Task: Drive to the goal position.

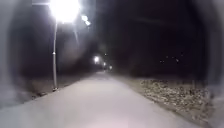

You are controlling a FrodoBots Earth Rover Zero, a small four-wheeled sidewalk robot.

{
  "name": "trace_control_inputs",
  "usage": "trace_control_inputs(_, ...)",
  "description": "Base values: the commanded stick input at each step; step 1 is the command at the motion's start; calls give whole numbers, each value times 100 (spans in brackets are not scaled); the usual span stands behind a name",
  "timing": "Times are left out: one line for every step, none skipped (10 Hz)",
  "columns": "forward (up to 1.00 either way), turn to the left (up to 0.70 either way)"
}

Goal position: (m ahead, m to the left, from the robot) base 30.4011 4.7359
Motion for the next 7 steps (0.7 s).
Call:
trace_control_inputs(100,1)
trace_control_inputs(100,23)
trace_control_inputs(100,40)
trace_control_inputs(100,25)
trace_control_inputs(100,0)
trace_control_inputs(100,0)
trace_control_inputs(100,0)
